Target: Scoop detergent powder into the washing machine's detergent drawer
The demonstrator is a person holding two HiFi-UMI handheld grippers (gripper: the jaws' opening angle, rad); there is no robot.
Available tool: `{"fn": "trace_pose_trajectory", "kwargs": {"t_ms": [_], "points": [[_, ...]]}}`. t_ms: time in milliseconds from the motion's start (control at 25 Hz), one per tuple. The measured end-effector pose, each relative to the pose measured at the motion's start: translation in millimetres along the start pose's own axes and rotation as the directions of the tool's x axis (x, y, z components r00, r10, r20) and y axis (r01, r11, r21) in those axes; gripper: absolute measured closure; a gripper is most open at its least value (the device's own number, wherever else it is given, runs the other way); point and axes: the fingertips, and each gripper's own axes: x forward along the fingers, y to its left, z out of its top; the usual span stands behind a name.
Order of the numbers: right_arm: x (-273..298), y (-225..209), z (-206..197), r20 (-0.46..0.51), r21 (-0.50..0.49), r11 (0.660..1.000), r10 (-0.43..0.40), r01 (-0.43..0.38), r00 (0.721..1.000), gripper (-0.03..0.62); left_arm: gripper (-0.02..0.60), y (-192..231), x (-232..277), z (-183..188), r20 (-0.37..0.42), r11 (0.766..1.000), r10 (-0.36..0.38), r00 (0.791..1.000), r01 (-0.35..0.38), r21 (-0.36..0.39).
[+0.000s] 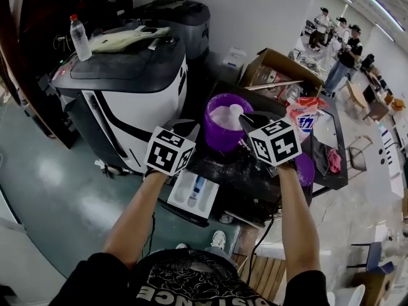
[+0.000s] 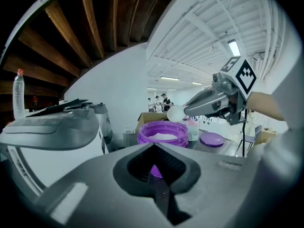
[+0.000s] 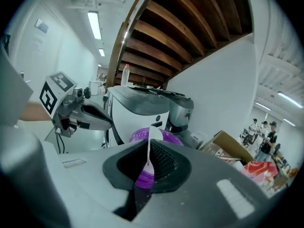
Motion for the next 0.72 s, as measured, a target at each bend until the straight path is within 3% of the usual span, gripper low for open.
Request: {"fn": "trace_pose_trajectory", "kwargs": {"t_ms": [320,720], "points": [[35.0,-7.1,0.6,-0.088,-0.16,0.976,0.135,-0.147,0.987,0.556,0.58,2.8,18.5,1.2,-0.019,0.995,0.089,0.996,-0.09,-0.039],[76.8,-9.4,-8.0,-0.246,-0.29,0.909,0.233,-0.3,0.941,0.556,0.58,7.6,31.3,5.6,-0.034,0.98,0.191,0.981,-0.193,-0.049]]}}
